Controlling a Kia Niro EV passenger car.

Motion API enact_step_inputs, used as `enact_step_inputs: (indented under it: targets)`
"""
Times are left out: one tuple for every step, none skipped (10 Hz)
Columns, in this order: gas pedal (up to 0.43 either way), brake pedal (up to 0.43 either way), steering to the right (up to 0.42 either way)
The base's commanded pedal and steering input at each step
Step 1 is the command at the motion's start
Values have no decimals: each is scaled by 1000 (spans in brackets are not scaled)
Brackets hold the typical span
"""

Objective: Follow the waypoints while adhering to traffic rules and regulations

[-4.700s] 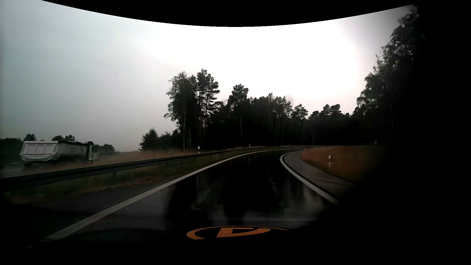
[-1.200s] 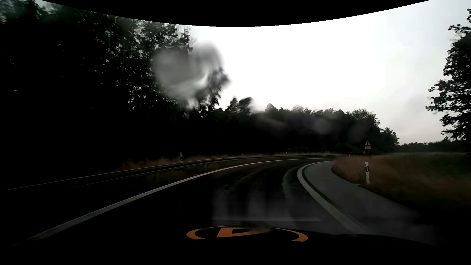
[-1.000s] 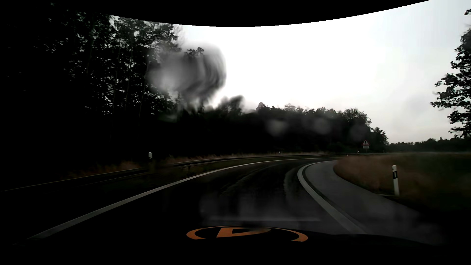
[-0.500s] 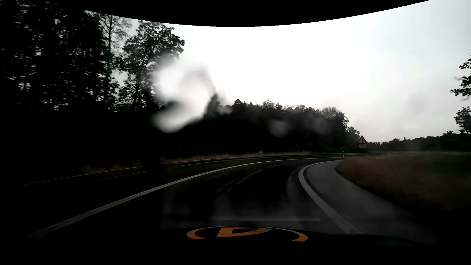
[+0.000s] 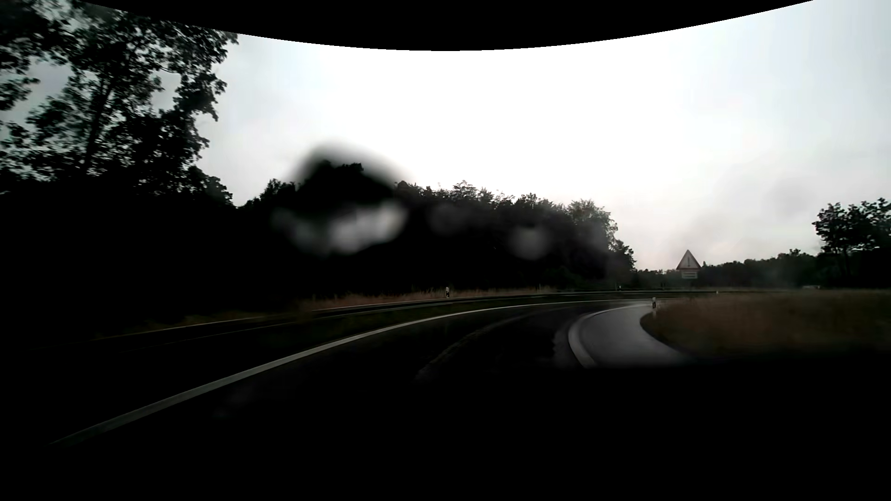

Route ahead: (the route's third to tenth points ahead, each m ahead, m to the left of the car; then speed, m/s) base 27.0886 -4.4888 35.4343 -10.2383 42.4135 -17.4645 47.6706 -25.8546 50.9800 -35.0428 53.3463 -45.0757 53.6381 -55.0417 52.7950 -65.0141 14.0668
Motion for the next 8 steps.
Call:
enact_step_inputs:
  targets:
    - [87, 0, 88]
    - [87, 0, 89]
    - [87, 0, 91]
    - [87, 0, 95]
    - [87, 0, 98]
    - [87, 0, 98]
    - [87, 0, 95]
    - [87, 0, 93]
